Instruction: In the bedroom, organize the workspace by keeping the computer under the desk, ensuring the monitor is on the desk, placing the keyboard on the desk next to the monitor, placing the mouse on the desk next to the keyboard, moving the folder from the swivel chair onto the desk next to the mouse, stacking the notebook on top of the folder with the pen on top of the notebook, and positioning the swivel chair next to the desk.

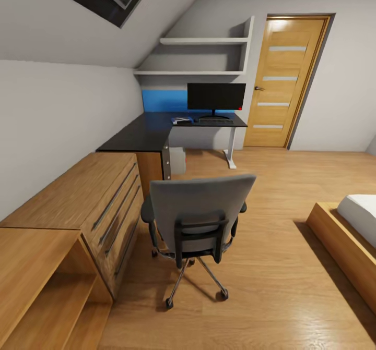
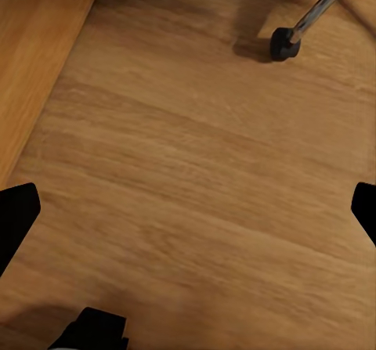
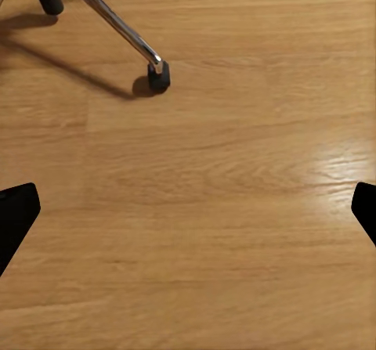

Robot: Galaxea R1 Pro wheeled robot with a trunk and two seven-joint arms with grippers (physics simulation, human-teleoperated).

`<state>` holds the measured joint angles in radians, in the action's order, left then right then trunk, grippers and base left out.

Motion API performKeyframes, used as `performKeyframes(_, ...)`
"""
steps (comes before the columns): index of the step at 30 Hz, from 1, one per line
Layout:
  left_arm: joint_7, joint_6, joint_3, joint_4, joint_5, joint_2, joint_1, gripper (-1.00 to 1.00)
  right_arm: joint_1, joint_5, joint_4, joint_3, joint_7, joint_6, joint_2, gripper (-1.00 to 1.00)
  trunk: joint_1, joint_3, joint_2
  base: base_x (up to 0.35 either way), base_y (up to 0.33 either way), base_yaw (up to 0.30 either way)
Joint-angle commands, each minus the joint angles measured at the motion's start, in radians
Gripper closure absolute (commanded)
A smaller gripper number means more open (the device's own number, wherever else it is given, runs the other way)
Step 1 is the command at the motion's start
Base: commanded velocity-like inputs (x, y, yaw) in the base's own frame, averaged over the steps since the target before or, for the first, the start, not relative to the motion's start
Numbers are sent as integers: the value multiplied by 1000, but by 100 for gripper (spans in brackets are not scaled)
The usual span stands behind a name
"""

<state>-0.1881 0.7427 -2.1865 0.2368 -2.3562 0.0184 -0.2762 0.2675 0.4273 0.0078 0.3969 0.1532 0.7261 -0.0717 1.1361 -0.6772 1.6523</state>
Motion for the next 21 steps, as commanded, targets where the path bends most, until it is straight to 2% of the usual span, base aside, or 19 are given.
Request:
performKeyframes(1, -9, 4, -8, 3, 0, 0, -1, -100, 0, 3, 1, 9, 6, 2, 0, -100, 4, -4, 8, 0, 0, 0)
performKeyframes(6, -10, -8, -8, 2, 0, 0, -1, -100, 0, 3, 0, 9, 6, 2, -1, -100, 23, -20, 43, 0, 0, 0)
performKeyframes(16, 0, -187, -5, -50, 0, 0, -1, -100, 0, 3, 0, 7, 7, 3, -1, -100, 61, -51, 113, 0, 0, 0)
performKeyframes(21, 4, -247, -5, -98, 0, 6, -1, -100, 0, 5, 0, 5, 8, 3, 2, -100, 81, -67, 148, 0, 0, 0)
